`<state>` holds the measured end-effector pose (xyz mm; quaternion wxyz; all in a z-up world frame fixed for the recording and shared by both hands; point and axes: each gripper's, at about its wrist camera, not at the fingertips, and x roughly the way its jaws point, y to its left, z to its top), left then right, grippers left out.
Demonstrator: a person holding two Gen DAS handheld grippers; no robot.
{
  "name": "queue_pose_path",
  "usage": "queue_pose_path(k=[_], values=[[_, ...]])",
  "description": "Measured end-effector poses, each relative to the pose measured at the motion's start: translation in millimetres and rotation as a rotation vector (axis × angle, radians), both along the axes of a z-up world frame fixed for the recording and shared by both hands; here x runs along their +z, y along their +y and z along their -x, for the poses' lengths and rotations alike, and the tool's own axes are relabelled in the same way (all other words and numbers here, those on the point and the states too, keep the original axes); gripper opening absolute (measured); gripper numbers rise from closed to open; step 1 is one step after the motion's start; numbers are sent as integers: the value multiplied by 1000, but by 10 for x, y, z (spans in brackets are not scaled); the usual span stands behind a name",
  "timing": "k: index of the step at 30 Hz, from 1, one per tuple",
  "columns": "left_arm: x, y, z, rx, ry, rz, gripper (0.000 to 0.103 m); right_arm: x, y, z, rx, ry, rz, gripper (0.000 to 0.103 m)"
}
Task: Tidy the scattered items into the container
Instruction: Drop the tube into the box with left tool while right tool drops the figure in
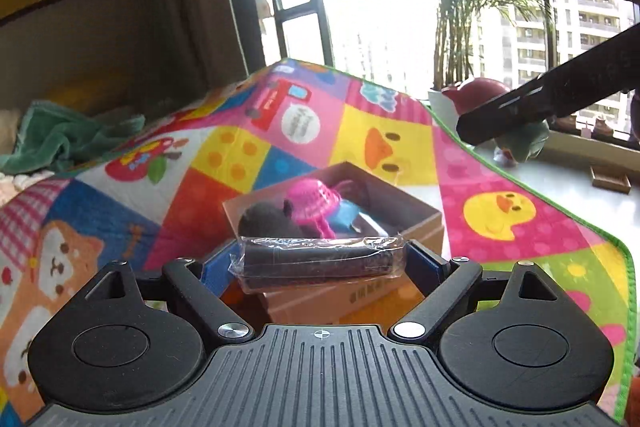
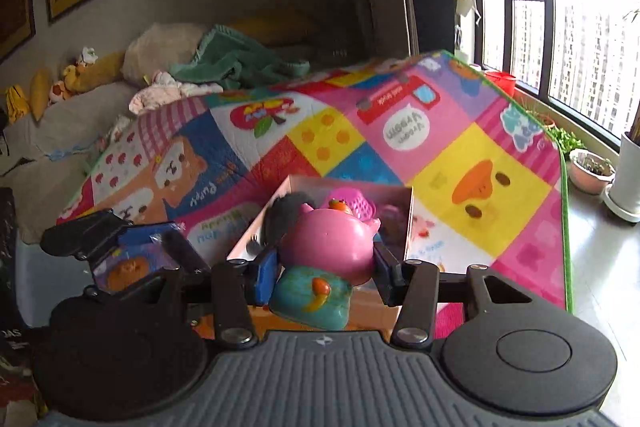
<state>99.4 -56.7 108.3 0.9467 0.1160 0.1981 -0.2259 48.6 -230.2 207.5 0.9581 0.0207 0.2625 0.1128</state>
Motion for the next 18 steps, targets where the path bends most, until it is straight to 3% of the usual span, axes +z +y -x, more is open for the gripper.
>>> queue_pose_path(k=[4, 10, 18], values=[[-44, -122, -412, -13, 28, 53, 92, 144, -19, -298, -28, -51, 1, 48], [-386, -166, -850, 2, 97, 70, 97, -91, 11, -758, -57, 10, 20, 48], [-599, 491, -458, 121, 149, 177, 102, -663, -88, -1277, -112, 172, 4, 48]])
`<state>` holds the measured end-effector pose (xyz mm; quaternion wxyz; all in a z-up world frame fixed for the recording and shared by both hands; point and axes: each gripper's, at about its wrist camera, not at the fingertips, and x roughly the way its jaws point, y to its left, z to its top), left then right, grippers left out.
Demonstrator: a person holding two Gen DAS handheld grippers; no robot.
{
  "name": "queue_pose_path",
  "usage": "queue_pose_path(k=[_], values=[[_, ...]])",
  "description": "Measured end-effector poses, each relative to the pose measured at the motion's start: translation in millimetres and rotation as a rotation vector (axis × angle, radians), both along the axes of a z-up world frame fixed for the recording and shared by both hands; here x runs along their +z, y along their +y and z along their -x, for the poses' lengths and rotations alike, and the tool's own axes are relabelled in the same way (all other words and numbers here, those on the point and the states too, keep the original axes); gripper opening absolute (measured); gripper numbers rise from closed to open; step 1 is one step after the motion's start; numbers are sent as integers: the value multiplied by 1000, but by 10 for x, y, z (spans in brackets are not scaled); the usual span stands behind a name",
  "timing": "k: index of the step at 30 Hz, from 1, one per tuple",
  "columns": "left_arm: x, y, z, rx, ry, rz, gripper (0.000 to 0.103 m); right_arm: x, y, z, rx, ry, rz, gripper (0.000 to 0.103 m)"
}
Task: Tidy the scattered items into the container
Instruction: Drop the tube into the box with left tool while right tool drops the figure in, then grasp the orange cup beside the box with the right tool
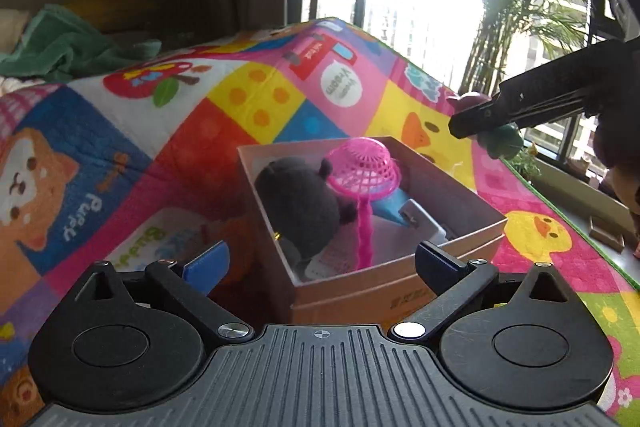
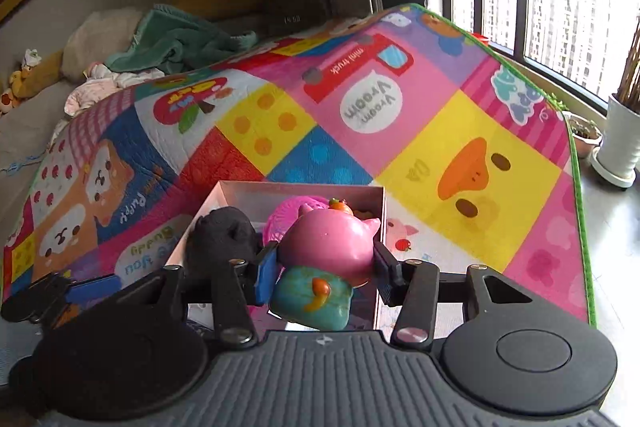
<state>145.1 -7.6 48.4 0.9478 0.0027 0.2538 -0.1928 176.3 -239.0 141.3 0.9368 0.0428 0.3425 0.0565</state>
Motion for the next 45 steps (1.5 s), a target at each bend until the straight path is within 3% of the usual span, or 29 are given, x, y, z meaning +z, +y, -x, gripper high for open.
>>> queue_pose_path(k=[3, 4, 6, 11, 14, 16, 19, 24, 27, 32, 38, 41, 45], values=[[-79, 214, 107, 54, 14, 1, 102, -161, 97, -190, 21, 53, 23, 50], [-100, 276, 139, 70, 19, 4, 102, -197, 140, -234, 23, 65, 37, 59], [-142, 391, 206, 87, 33, 22, 103, -221, 191, -272, 7, 62, 54, 67], [-287, 560, 299, 106, 86, 65, 103, -118, 272, -227, 9, 44, 48, 67], [-338, 612, 327, 128, 95, 76, 103, -75, 340, -205, 13, 51, 78, 52], [-343, 642, 352, 147, 87, 77, 103, -77, 378, -214, 16, 95, 67, 25], [-348, 678, 368, 185, 79, 69, 103, -33, 579, -171, 69, 113, 58, 23], [-401, 737, 307, 202, 125, 107, 103, 55, 1286, -216, 234, 104, 145, 23], [-435, 792, 281, 213, 157, 141, 103, -41, 1744, -306, 320, 93, 252, 23], [-448, 808, 290, 216, 157, 157, 103, -488, 2369, -426, 454, 125, 486, 23], [-454, 805, 281, 210, 158, 164, 103, -883, 2621, -708, 463, 249, 621, 23], [-455, 811, 275, 211, 161, 169, 103, -938, 2674, -631, 479, 195, 704, 23], [-454, 808, 272, 211, 162, 169, 103, -777, 2604, -446, 483, 139, 670, 19]])
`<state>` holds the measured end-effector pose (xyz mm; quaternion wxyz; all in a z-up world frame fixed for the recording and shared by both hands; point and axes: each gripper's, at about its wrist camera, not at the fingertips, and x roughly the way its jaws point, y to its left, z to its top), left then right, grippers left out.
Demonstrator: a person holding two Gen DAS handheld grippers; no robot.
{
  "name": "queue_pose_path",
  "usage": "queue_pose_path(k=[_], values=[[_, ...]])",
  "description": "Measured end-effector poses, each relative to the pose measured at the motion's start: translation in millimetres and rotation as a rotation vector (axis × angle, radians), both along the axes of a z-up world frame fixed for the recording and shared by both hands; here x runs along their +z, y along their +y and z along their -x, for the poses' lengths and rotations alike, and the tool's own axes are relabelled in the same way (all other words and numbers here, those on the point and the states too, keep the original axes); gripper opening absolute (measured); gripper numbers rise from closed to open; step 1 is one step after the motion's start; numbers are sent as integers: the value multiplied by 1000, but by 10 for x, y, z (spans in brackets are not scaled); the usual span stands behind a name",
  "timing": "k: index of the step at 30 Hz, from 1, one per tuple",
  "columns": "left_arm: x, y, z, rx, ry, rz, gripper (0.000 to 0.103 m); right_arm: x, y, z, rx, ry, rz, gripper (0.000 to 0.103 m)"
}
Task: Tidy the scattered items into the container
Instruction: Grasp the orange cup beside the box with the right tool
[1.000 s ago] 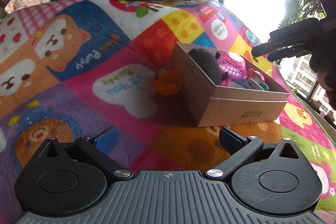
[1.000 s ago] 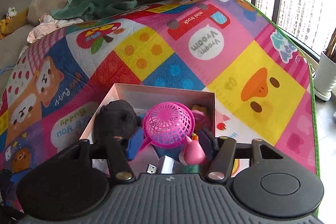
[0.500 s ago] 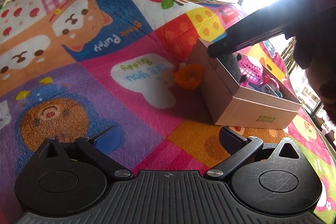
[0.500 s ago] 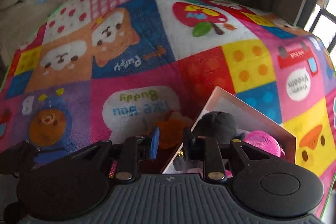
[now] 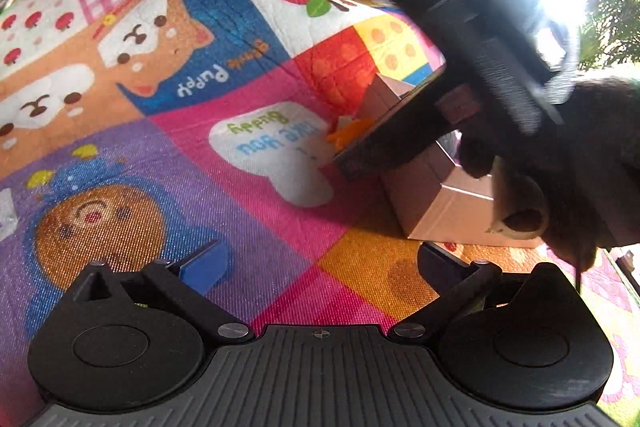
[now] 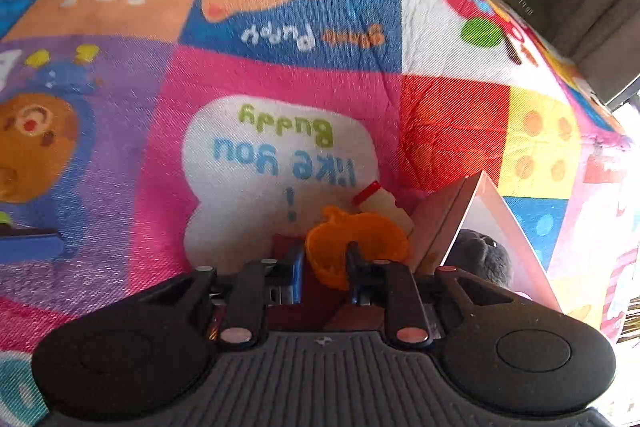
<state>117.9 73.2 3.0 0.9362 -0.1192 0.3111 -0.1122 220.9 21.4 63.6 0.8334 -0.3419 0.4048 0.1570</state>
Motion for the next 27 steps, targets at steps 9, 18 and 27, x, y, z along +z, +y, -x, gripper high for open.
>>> queue_pose_path(k=[9, 18, 27], values=[[-5, 6, -2, 0, 4, 2, 103, 806, -881, 1078, -22, -26, -371, 13], [0, -158, -24, -6, 27, -107, 103, 287, -1847, 1597, -246, 4, -411, 27], [11, -253, -120, -15, 49, -180, 103, -29, -2307, 1664, -422, -224, -558, 84]])
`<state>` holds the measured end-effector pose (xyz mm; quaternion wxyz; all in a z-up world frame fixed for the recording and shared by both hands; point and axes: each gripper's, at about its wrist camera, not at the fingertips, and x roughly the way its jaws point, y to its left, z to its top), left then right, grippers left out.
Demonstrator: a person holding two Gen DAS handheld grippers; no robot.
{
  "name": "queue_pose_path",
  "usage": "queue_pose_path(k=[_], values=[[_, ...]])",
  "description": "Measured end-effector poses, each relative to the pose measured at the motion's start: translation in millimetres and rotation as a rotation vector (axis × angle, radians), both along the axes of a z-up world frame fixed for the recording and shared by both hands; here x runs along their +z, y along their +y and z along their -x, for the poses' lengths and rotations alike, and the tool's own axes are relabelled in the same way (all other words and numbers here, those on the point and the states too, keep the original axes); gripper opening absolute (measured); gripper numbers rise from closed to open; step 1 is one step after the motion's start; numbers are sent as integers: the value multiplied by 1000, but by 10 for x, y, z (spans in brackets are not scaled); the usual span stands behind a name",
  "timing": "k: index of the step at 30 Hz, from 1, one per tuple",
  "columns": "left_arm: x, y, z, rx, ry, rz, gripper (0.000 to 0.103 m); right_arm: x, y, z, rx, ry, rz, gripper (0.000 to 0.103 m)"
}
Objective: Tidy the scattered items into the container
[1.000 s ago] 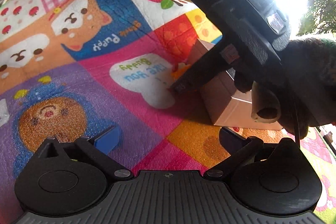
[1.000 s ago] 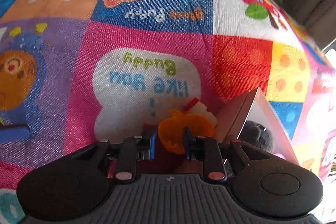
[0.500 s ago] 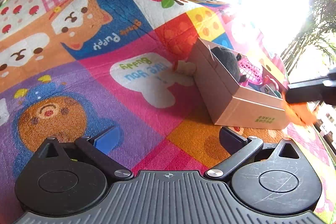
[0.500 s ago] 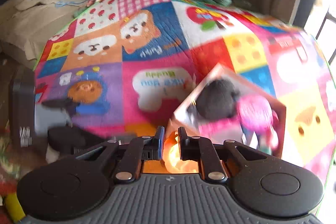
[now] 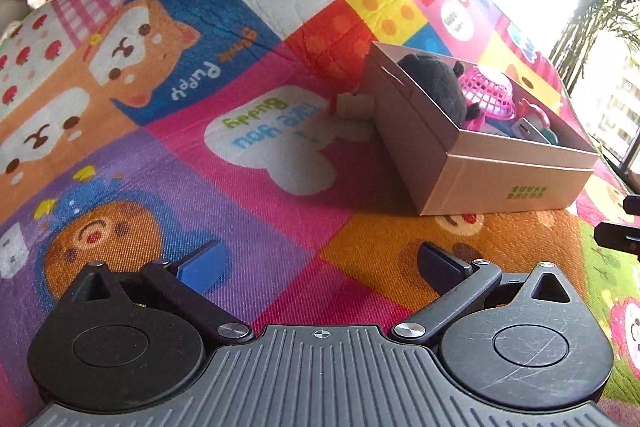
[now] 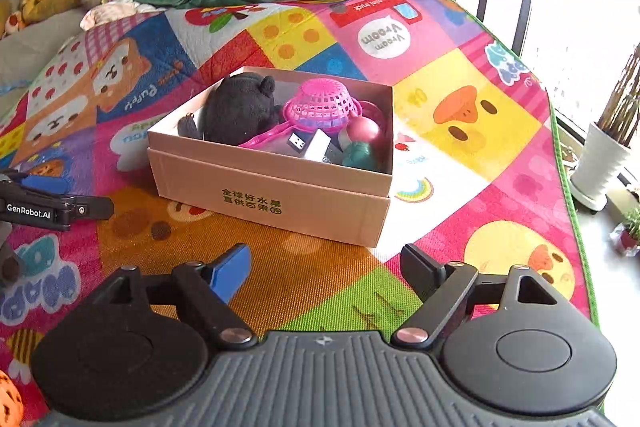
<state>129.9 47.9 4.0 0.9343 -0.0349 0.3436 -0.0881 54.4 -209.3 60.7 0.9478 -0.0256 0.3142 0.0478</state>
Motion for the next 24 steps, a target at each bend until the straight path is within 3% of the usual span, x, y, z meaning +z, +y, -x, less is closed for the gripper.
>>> queue_pose_path(k=[4, 9, 14, 18, 21, 24], values=[[-2, -14, -72, 3, 3, -14, 103, -102, -50, -60, -23, 0, -41, 96], [37, 10, -195, -18, -22, -3, 103, -241, -106, -130, -65, 31, -72, 98], [264, 22, -663, -26, -153, -41, 103, -274, -95, -154, -53, 45, -87, 102], [297, -29, -1217, -36, -160, -61, 103, -300, -94, -185, -60, 67, -91, 103], [267, -66, -1499, -103, -161, -85, 103, -317, -113, -202, -70, 79, -99, 103], [261, -67, -1526, -219, -232, -148, 103, -324, -123, -204, -75, 82, -108, 103]])
